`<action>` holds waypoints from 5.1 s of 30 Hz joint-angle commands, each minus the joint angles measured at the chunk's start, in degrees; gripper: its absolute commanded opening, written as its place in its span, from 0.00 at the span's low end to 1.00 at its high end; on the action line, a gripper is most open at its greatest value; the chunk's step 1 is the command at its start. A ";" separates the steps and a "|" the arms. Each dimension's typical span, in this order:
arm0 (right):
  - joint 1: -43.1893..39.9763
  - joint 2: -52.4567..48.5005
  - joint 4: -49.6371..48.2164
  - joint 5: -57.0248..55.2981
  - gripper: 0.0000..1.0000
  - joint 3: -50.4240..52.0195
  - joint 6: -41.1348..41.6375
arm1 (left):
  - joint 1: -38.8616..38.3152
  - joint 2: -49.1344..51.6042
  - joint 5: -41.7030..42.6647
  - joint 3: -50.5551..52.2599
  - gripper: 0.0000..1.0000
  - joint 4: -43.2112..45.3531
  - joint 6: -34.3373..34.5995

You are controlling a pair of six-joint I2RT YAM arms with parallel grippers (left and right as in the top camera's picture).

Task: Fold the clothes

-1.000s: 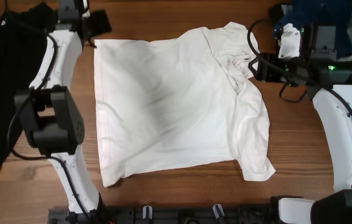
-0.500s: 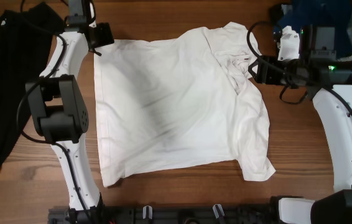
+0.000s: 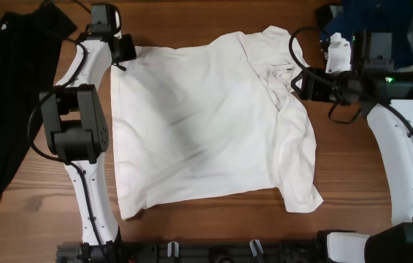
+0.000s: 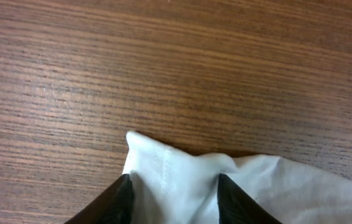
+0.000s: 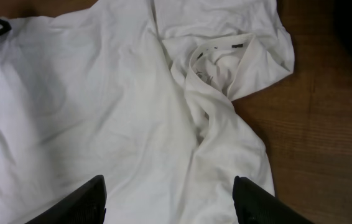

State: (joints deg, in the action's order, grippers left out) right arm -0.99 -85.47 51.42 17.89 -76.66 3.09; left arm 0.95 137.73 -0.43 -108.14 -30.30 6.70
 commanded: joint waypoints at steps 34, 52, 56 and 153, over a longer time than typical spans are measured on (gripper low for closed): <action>0.28 -5.95 -2.64 -0.24 0.65 0.17 -1.03 | 1.99 0.72 -1.09 -0.63 0.53 6.01 -3.56; 0.28 -5.95 -2.45 -0.24 0.65 0.17 -1.44 | 0.44 2.36 1.05 -0.61 0.49 0.42 -5.25; 0.28 -5.95 -2.43 -0.24 0.65 0.17 -1.44 | 0.44 3.74 1.03 -0.61 0.33 -0.02 -5.22; -1.22 -16.59 11.63 -15.96 0.14 1.38 4.68 | 1.66 -25.14 -1.95 -1.75 1.00 -30.84 9.16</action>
State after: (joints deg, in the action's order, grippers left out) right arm -1.83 -101.78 61.47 3.11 -76.12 7.51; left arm 2.90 112.44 -3.07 -109.89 -61.10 15.38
